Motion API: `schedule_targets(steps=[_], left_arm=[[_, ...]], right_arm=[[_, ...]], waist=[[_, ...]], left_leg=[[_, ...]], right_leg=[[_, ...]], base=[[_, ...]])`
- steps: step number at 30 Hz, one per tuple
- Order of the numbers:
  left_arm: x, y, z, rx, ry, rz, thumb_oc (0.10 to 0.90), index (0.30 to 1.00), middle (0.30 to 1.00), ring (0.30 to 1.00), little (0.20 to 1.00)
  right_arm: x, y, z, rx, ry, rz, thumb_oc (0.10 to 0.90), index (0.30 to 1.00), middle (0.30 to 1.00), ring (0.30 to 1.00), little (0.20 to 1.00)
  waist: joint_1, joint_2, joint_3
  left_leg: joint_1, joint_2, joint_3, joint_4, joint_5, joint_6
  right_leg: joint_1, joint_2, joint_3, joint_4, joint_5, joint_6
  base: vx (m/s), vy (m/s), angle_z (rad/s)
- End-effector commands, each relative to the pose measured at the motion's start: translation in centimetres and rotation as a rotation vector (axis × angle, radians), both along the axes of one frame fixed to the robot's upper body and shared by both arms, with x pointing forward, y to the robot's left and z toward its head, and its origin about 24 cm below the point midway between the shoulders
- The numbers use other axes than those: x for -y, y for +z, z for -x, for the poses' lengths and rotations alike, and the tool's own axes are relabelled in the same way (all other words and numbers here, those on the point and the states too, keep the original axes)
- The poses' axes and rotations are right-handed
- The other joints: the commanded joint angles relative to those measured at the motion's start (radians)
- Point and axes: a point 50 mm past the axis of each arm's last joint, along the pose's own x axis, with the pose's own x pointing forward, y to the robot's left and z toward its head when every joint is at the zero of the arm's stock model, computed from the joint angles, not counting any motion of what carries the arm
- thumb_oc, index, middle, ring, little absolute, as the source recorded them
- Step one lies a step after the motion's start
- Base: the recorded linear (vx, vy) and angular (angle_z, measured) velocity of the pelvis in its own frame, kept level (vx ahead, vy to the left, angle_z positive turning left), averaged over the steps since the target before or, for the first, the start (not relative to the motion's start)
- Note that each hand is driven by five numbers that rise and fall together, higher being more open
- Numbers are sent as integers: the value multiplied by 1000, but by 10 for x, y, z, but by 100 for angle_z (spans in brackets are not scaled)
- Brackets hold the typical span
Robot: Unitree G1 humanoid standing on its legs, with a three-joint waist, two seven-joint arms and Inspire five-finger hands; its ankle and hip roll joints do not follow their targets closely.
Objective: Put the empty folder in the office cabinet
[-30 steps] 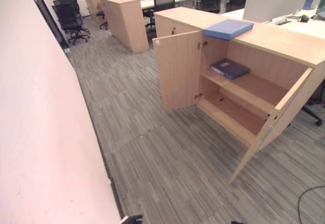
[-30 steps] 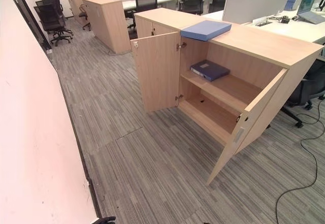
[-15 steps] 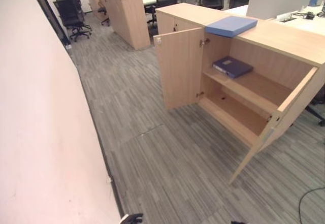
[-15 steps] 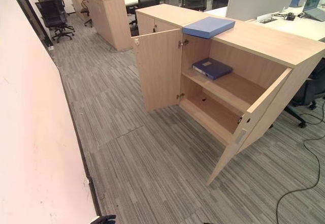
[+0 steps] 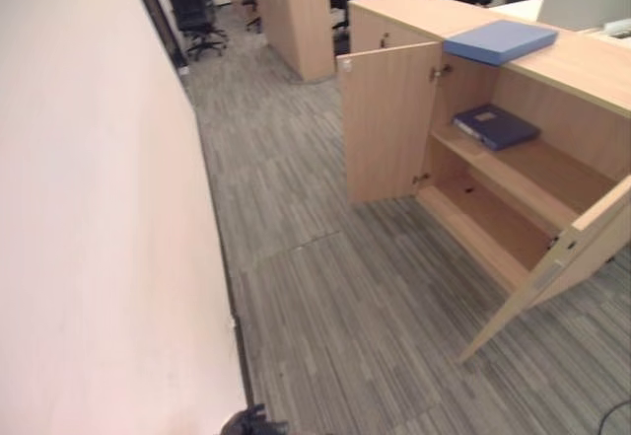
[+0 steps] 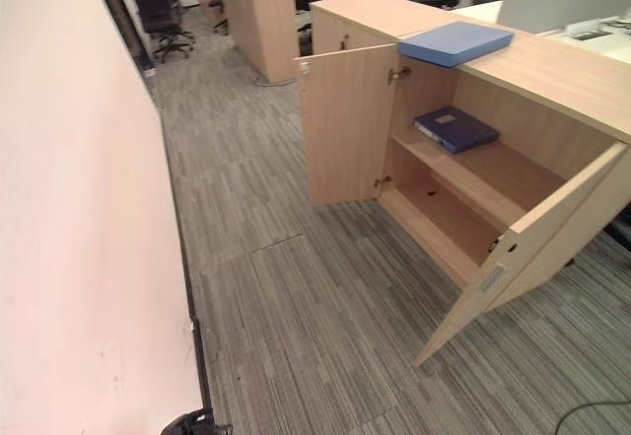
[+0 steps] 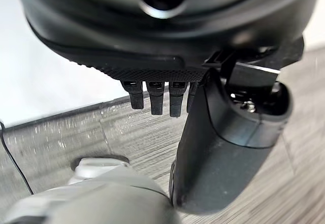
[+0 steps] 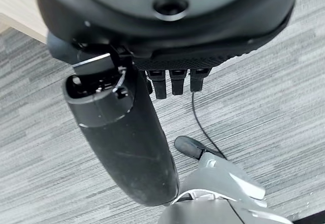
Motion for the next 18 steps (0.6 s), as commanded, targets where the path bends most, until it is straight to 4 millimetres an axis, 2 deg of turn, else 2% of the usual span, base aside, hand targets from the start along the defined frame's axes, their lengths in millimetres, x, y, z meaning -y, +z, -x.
schedule_targets(steps=[1,4,5,6,7,8,9,11,14,17,18], left_arm=[[8,-7,26,-100,-83,11,800,900,900,900,900],[9,-8,29,-106,-83,11,800,900,900,900,900],[8,-8,35,-124,-80,9,800,900,900,900,900],[8,-9,38,-134,-75,8,800,900,900,900,900],[8,-9,38,-134,-75,8,800,900,900,900,900],[6,-10,47,-164,-73,7,800,900,900,900,900],[5,-10,51,-176,-76,2,800,900,900,900,900],[4,-10,53,-183,-88,-4,800,900,900,900,900],[-6,-7,46,-164,-150,-43,800,900,900,900,900],[-13,-4,37,-139,-181,-74,800,900,900,900,900],[-13,-4,37,-139,-181,-74,800,900,900,900,900]], right_arm=[[9,2,3,-7,-2,30,800,900,900,900,900],[9,2,5,-9,-5,31,800,900,900,900,900],[8,1,8,-12,-10,27,800,900,900,900,900],[8,1,10,-16,-9,26,800,900,900,900,900],[8,1,10,-16,-9,26,800,900,900,900,900],[7,-1,18,-42,4,20,800,900,900,900,900],[6,-1,22,-59,9,18,800,900,900,900,900],[5,-2,24,-67,13,15,800,900,900,900,900],[2,-2,16,-55,13,-1,800,900,900,900,900],[0,0,-1,-18,32,-6,800,900,900,900,900],[0,0,-1,-18,32,-6,800,900,900,900,900]], waist=[[2,9,4],[2,15,7],[2,24,8],[2,28,7],[2,28,7],[6,37,-9],[7,41,-18],[9,38,-29],[27,9,-43],[49,-11,-56],[49,-11,-56]], left_leg=[[-36,64,-12,-311,70,9],[-33,70,-8,-383,92,5],[-38,81,7,-474,121,-4],[-42,86,8,-496,131,-10],[-42,86,8,-496,131,-10],[-39,93,1,-498,136,-10],[-36,95,-3,-498,159,-13],[-34,92,4,-498,167,-8],[-102,52,38,-363,115,28],[-169,27,58,-270,58,56],[-169,27,58,-270,58,56]], right_leg=[[-8,-14,15,6,-67,114],[0,-12,22,6,-73,117],[17,-8,40,6,-85,122],[24,-6,52,6,-89,127],[24,-6,52,6,-89,127],[43,-4,79,6,-99,138],[50,-5,86,6,-105,142],[52,-16,90,6,-106,149],[60,-89,91,6,-114,181],[36,-138,79,8,-94,207],[36,-138,79,8,-95,207]], base=[[174,108,-11],[171,90,-19],[270,110,-21],[270,110,-24],[334,127,-33],[346,135,-38],[471,186,-55],[291,134,-55],[371,201,-17],[242,146,-8],[237,170,-1]])
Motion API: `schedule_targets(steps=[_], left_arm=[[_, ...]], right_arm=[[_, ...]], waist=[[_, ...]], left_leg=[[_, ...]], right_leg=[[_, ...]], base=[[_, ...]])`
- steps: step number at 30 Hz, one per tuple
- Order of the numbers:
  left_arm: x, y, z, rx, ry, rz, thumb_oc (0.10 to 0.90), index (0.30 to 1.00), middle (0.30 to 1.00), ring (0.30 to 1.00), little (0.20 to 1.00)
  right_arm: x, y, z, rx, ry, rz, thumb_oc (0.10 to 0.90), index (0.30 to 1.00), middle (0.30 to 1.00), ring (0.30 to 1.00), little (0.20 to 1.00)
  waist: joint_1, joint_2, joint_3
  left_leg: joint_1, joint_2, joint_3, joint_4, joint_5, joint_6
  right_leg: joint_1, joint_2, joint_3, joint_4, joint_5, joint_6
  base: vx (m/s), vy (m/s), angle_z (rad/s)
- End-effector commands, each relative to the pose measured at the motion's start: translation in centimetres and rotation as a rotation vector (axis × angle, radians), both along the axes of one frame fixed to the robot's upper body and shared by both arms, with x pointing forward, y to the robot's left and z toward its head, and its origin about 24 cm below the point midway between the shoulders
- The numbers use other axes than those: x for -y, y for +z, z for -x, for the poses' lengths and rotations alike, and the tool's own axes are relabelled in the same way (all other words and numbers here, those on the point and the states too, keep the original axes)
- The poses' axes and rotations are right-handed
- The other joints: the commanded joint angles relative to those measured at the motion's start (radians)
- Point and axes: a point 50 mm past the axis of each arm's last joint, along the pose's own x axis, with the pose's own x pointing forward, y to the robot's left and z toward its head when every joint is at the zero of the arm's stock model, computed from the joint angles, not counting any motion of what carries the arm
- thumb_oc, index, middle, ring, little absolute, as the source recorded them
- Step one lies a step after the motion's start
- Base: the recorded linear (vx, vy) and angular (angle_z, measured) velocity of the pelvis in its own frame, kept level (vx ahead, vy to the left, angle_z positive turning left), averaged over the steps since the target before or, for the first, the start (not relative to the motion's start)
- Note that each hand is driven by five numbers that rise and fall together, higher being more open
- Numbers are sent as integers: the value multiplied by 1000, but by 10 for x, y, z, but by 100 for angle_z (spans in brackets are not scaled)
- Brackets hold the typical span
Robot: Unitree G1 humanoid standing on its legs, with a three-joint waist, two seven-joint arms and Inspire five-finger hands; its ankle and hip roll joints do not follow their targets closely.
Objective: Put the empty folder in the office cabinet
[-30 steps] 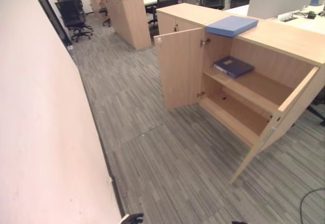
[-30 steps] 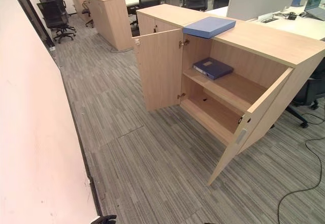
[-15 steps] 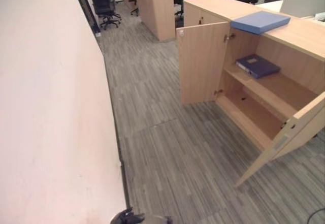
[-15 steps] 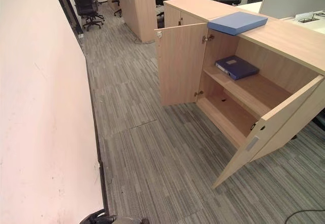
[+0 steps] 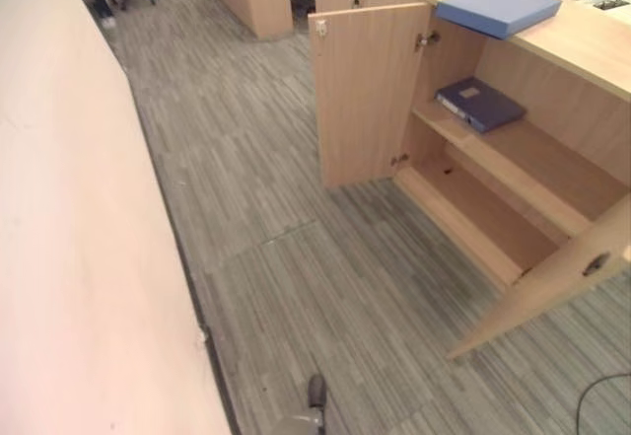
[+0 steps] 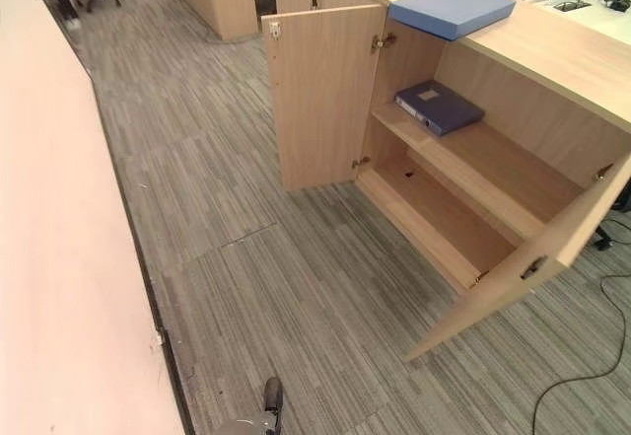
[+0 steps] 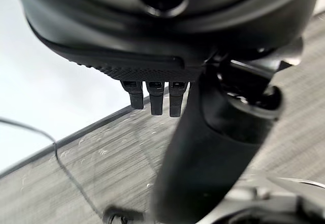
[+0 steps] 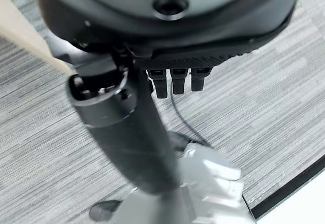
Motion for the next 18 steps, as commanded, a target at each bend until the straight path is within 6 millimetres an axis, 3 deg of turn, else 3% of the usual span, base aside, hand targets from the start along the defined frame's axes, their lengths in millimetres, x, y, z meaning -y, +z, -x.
schedule_targets(steps=[1,2,4,5,6,7,8,10,12,14,15,18], left_arm=[[-4,3,-12,56,-21,-30,800,900,900,900,900],[-4,3,-12,56,-21,-30,800,900,900,900,900],[-10,5,-15,61,-53,-57,800,900,900,900,900],[-10,5,-15,61,-53,-57,800,900,900,900,900],[-11,6,-19,73,-71,-65,800,900,900,900,900],[-11,6,-19,73,-71,-65,800,900,900,900,900],[-11,6,-20,80,-76,-65,800,900,900,900,900],[-9,6,-19,83,-77,-60,800,900,900,900,900],[-9,6,-19,84,-79,-59,800,900,900,900,900],[-8,6,-19,84,-83,-58,800,900,900,900,900],[-9,6,-19,90,-73,-63,800,900,900,900,900],[-14,9,-24,120,-54,-80,800,900,900,900,900]], right_arm=[[14,10,-33,96,27,26,800,900,900,900,900],[14,10,-33,96,27,26,800,900,900,900,900],[11,16,-57,166,40,17,800,900,900,900,900],[11,16,-57,166,40,17,800,900,900,900,900],[8,18,-68,207,57,10,800,900,900,900,900],[8,18,-68,207,57,10,800,900,900,900,900],[7,22,-78,254,57,10,800,900,900,900,900],[0,23,-86,293,68,-5,800,900,900,900,900],[-4,23,-89,306,74,-10,800,900,900,900,900],[-15,24,-96,342,111,-32,800,900,900,900,900],[-29,26,-104,396,167,-60,800,900,900,900,900],[-39,37,-123,496,200,-84,800,900,900,900,900]], waist=[[64,41,-64],[64,41,-64],[91,39,-72],[91,39,-72],[100,50,-69],[101,48,-69],[104,66,-61],[94,92,-42],[86,106,-33],[59,133,-4],[23,138,38],[-13,113,91]], left_leg=[[-190,62,-7,193,-101,-70],[-190,62,-7,193,-101,-70],[-170,31,8,207,-164,-46],[-170,31,9,206,-164,-45],[-131,5,11,189,-188,-18],[-129,3,14,187,-188,-16],[-74,-29,18,168,-212,17],[3,-36,13,128,-230,39],[30,-29,8,108,-230,39],[71,-6,-3,91,-232,32],[104,6,-4,92,-240,24],[145,8,-18,119,-278,13]], right_leg=[[-41,-47,-45,19,39,55],[-41,-47,-45,19,39,55],[-70,-110,-69,119,65,82],[-71,-111,-69,120,64,83],[-119,-163,-85,244,136,92],[-121,-167,-82,248,135,93],[-170,-224,-103,396,242,87],[-242,-265,-127,509,287,71],[-279,-254,-129,528,259,56],[-340,-206,-139,504,171,29],[-397,-147,-126,439,153,26],[-480,-52,-67,290,196,43]], base=[[158,120,-7],[355,240,-14],[283,204,-10],[223,245,-3],[140,168,-6],[265,355,-15],[184,284,-9],[206,274,3],[112,70,-7],[99,-34,18],[80,-97,38],[108,-128,21]])
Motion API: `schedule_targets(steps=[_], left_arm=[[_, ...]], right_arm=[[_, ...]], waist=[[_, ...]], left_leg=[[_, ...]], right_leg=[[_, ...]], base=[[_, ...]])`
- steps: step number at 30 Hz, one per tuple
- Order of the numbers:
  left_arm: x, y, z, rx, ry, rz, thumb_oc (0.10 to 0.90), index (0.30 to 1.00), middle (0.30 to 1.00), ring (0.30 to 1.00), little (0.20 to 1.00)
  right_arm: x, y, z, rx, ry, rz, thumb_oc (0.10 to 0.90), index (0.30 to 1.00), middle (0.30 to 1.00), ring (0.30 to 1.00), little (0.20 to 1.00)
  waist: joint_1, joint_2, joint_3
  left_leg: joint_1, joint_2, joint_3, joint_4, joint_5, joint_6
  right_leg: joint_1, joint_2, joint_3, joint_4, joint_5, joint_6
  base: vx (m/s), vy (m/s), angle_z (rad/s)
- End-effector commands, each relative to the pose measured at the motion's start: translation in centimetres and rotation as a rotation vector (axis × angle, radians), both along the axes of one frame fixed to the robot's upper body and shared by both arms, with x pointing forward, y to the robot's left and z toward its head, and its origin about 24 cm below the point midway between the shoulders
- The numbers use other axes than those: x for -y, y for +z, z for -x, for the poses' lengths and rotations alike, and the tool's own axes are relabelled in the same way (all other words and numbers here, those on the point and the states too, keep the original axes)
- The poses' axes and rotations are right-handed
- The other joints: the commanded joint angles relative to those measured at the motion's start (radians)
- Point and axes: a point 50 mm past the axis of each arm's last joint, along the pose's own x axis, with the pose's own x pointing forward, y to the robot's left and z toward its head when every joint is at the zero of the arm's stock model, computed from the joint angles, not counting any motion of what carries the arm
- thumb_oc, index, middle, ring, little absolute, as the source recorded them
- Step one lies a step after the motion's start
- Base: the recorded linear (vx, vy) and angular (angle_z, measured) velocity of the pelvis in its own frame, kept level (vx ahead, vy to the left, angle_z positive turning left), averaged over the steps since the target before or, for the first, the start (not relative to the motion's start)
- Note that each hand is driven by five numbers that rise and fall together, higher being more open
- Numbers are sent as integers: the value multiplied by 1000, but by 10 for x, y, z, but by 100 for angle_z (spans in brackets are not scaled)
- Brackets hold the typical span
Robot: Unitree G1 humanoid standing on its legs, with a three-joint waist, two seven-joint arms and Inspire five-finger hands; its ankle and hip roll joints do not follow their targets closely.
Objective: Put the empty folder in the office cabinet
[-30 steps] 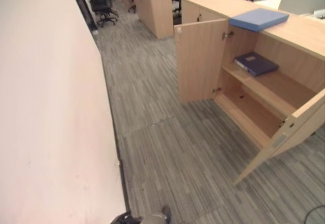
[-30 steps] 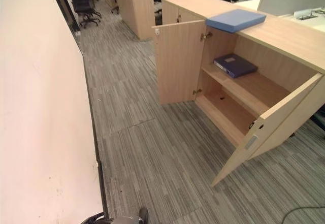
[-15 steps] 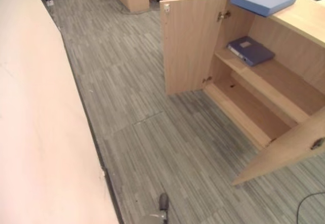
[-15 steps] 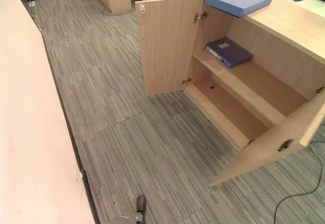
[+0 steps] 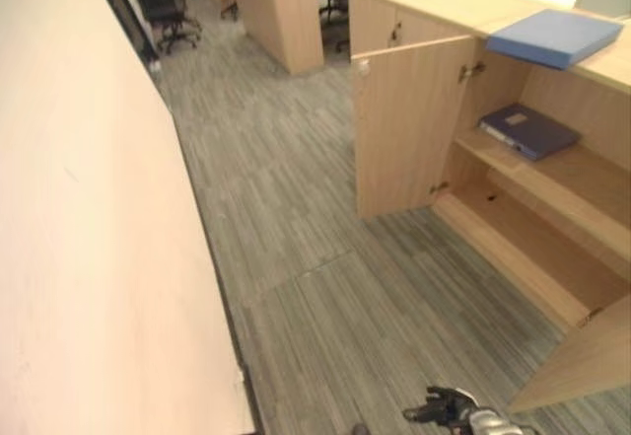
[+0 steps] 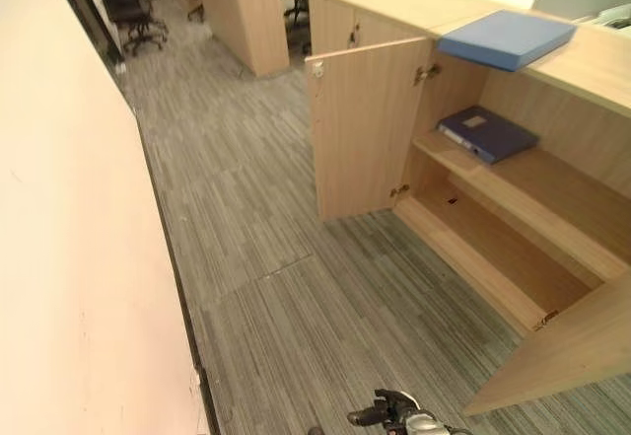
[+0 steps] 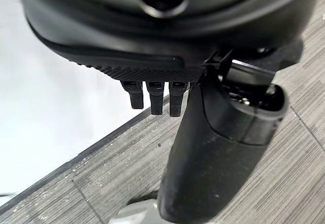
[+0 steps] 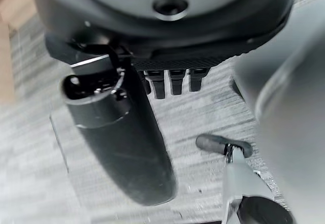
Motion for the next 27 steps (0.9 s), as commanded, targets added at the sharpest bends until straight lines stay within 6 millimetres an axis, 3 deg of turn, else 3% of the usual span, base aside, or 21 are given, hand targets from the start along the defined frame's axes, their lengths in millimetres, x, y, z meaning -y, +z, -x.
schedule_targets(steps=[1,2,3,6,7,11,14,16,18,19,20,21,24,27], left_arm=[[-23,6,-2,28,37,-72,800,900,900,900,900],[-26,6,1,24,61,-80,800,900,900,900,900],[-26,6,2,19,64,-80,800,900,900,900,900],[-28,6,6,7,76,-84,800,900,900,900,900],[-31,4,23,-37,105,-95,800,900,900,900,900],[-28,2,34,-68,123,-83,800,900,900,900,900],[-28,2,30,-68,111,-90,800,900,900,900,900],[-25,4,5,-5,71,-95,800,900,900,900,900],[-25,7,-9,35,53,-93,800,900,900,900,900],[-24,9,-17,64,44,-92,800,900,900,900,900],[-24,10,-20,69,27,-95,800,900,900,900,900],[-26,10,-18,60,27,-106,800,900,900,900,900],[-30,9,-11,34,33,-117,800,900,900,900,900],[-31,7,1,-13,17,-127,800,900,900,900,900]], right_arm=[[11,11,-16,84,-34,13,800,900,900,900,900],[9,15,-22,116,-22,2,800,900,900,900,900],[8,15,-22,118,-20,-4,800,900,900,900,900],[7,15,-21,112,-13,-7,800,900,900,900,900],[8,8,-7,74,-11,-7,800,900,900,900,900],[17,1,6,10,-21,25,800,900,900,900,900],[23,-2,12,-28,-54,37,800,900,900,900,900],[31,-4,19,-67,-91,59,800,900,900,900,900],[36,-6,25,-88,-123,66,800,900,900,900,900],[40,-7,29,-105,-138,75,800,900,900,900,900],[45,-9,36,-130,-150,89,800,900,900,900,900],[49,-8,38,-134,-165,91,800,900,900,900,900],[52,-10,46,-153,-185,87,800,900,900,900,900],[60,-11,55,-190,-204,107,800,900,900,900,900]], waist=[[-17,-4,93],[-17,-25,101],[-18,-30,99],[-18,-38,94],[-11,-56,54],[-11,-46,25],[-17,-46,18],[-24,-51,11],[-22,-62,24],[-17,-77,40],[-11,-87,48],[-5,-98,49],[-4,-114,46],[3,-111,43]], left_leg=[[2,72,-13,115,-145,-81],[24,66,-15,127,-170,-93],[30,66,-20,129,-177,-98],[46,67,-21,132,-189,-106],[91,87,-23,127,-233,-126],[126,134,-45,97,-226,-146],[145,161,-66,45,-199,-158],[146,188,-77,41,-199,-171],[94,199,-60,191,-177,-199],[29,217,-41,364,-129,-216],[-10,245,-9,439,-93,-214],[-54,246,3,446,-98,-205],[-108,240,-2,350,-120,-200],[-139,263,-11,194,-8,-222]], right_leg=[[89,91,5,-198,207,-1],[64,119,-35,-322,264,16],[70,123,-57,-368,276,22],[74,125,-78,-398,294,26],[128,135,-116,-435,295,12],[134,145,-139,-385,272,-2],[111,154,-138,-335,233,-16],[93,166,-120,-281,178,-40],[135,183,-113,-290,150,-61],[183,193,-119,-306,133,-84],[229,204,-124,-324,109,-106],[259,203,-117,-341,97,-112],[294,186,-104,-356,87,-106],[340,187,-88,-366,74,-107]], base=[[224,-168,13],[225,-160,15],[225,-160,1],[243,-154,1],[449,-260,15],[337,-202,42],[198,-174,45],[247,-283,7],[156,-265,21],[136,-309,6],[168,-295,-20],[167,-169,-20],[134,-18,-42],[128,24,-15]])
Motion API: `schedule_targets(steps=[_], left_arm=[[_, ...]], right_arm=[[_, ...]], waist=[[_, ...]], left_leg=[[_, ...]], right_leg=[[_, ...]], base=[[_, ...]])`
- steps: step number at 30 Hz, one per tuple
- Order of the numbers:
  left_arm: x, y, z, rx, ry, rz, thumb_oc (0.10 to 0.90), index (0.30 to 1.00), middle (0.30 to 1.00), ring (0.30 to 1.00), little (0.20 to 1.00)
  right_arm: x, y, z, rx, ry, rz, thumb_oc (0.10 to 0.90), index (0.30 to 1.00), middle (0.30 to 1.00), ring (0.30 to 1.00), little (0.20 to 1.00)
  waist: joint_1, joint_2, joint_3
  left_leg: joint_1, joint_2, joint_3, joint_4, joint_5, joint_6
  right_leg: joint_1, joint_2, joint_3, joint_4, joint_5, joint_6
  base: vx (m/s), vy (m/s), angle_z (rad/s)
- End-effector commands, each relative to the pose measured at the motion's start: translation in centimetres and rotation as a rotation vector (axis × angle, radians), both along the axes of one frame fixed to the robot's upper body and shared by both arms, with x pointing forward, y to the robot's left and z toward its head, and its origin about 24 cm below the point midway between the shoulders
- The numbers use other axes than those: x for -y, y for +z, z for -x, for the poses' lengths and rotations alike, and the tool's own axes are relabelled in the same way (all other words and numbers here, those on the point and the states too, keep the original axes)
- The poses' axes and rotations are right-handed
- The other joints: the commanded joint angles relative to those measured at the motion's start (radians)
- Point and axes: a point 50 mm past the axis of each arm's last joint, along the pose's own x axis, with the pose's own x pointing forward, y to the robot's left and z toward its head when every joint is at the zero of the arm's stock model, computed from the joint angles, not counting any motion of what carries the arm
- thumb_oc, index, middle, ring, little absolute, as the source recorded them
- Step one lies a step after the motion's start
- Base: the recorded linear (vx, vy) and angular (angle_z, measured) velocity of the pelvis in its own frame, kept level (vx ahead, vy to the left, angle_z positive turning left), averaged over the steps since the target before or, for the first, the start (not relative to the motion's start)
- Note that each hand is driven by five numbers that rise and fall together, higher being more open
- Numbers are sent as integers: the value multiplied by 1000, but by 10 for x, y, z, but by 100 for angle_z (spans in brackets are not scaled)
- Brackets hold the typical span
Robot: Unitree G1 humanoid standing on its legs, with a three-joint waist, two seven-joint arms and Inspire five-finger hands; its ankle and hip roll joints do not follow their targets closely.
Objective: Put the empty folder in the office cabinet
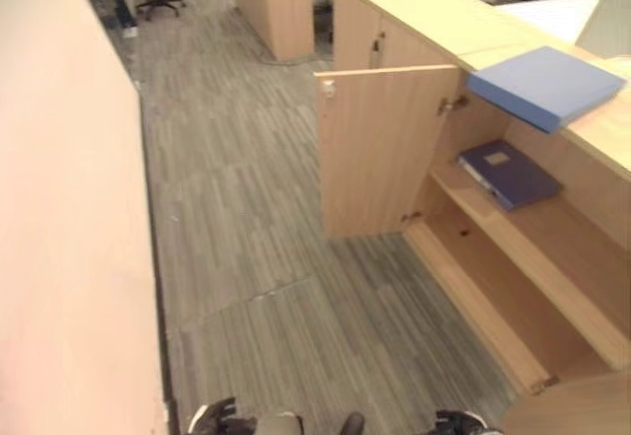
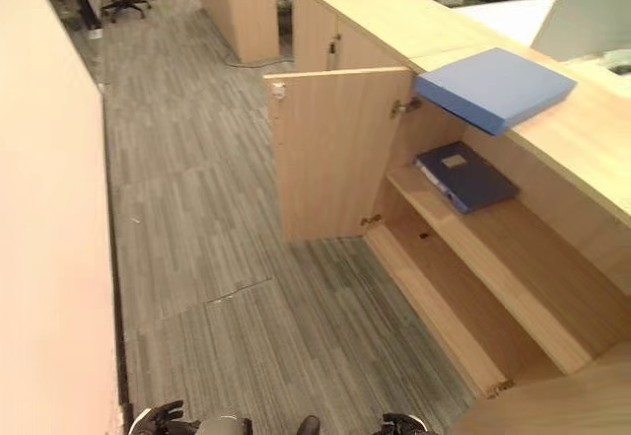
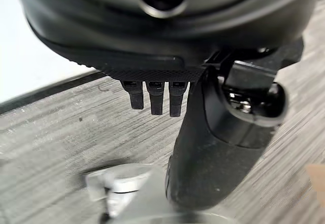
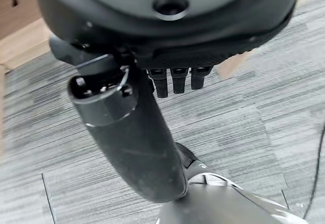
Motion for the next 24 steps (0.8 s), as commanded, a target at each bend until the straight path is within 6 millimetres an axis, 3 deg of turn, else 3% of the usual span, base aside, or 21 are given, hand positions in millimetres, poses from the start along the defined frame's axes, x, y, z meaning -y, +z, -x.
schedule_targets(steps=[1,2,4,8,10,11,12,14,15,16,18,19,20,21,23,24], left_arm=[[4,-6,23,-82,-56,0,800,900,900,900,900],[4,-8,32,-112,-50,3,800,900,900,900,900],[9,-10,39,-135,-55,21,800,900,900,900,900],[14,-12,46,-157,-52,43,800,900,900,900,900],[15,-13,52,-172,-50,49,800,900,900,900,900],[19,-16,64,-212,-44,58,800,900,900,900,900],[19,-16,64,-212,-44,59,800,900,900,900,900],[18,-16,66,-220,-53,58,800,900,900,900,900],[17,-15,64,-207,-33,59,800,900,900,900,900],[17,-15,64,-207,-33,59,800,900,900,900,900],[10,-12,50,-155,-21,48,800,900,900,900,900],[10,-12,50,-156,-21,48,800,900,900,900,900],[5,-9,38,-118,-38,34,800,900,900,900,900],[5,-9,38,-118,-38,34,800,900,900,900,900],[-2,-5,30,-86,-28,18,800,900,900,900,900],[-9,-1,24,-66,-22,-3,800,900,900,900,900]], right_arm=[[25,8,-7,30,-62,45,800,900,900,900,900],[31,8,0,-1,-78,64,800,900,900,900,900],[39,8,6,-26,-96,82,800,900,900,900,900],[48,9,19,-63,-135,102,800,900,900,900,900],[49,8,25,-79,-160,92,800,900,900,900,900],[48,5,34,-85,-286,50,800,900,900,900,900],[48,5,34,-85,-286,50,800,900,900,900,900],[45,4,35,-90,-302,32,800,900,900,900,900],[49,2,62,-145,-309,32,800,900,900,900,900],[49,2,62,-145,-309,32,800,900,900,900,900],[64,7,66,-179,-270,81,800,900,900,900,900],[64,7,66,-179,-270,81,800,900,900,900,900],[69,10,60,-173,-227,93,800,900,900,900,900],[69,10,60,-173,-227,94,800,900,900,900,900],[73,14,48,-128,-229,89,800,900,900,900,900],[79,18,39,-97,-218,107,800,900,900,900,900]], waist=[[30,38,30],[45,49,26],[59,66,25],[61,91,18],[66,107,2],[76,112,-27],[75,113,-29],[77,101,-45],[66,90,-44],[65,91,-47],[60,65,-54],[60,65,-54],[69,61,-63],[69,61,-64],[67,66,-59],[65,71,-46]], left_leg=[[82,14,15,-117,36,49],[59,9,-24,-211,109,32],[48,-2,-82,-320,145,19],[12,16,-78,-378,171,-5],[14,22,-82,-378,177,3],[48,7,-133,-378,213,-3],[45,7,-134,-378,214,-3],[58,-5,-123,-365,202,11],[53,-16,-106,-330,183,25],[49,-16,-107,-329,183,25],[16,-57,-63,-226,105,73],[15,-57,-63,-226,105,73],[15,-92,-46,-195,59,107],[15,-92,-46,-195,59,107],[43,-120,-29,-200,32,136],[97,-153,-15,-216,-3,164]], right_leg=[[22,-119,74,61,-83,120],[61,-104,88,44,-91,125],[97,-95,116,36,-106,128],[164,-91,159,22,-127,142],[175,-81,164,13,-120,146],[215,-100,202,-7,-122,162],[213,-99,201,-7,-121,162],[226,-129,207,-17,-114,178],[220,-150,221,-11,-109,192],[217,-149,220,-11,-108,192],[185,-219,224,17,-76,231],[185,-219,224,17,-76,231],[154,-271,220,87,-40,253],[153,-271,219,87,-40,253],[84,-317,228,231,26,252],[39,-376,204,365,94,248]], base=[[209,50,-8],[236,70,-17],[257,94,-18],[320,152,-43],[352,219,-25],[389,233,-40],[528,320,-52],[274,204,-56],[177,164,-38],[223,267,-21],[213,274,-34],[248,325,-47],[176,225,-40],[254,368,-22],[171,320,-19],[216,379,-22]])
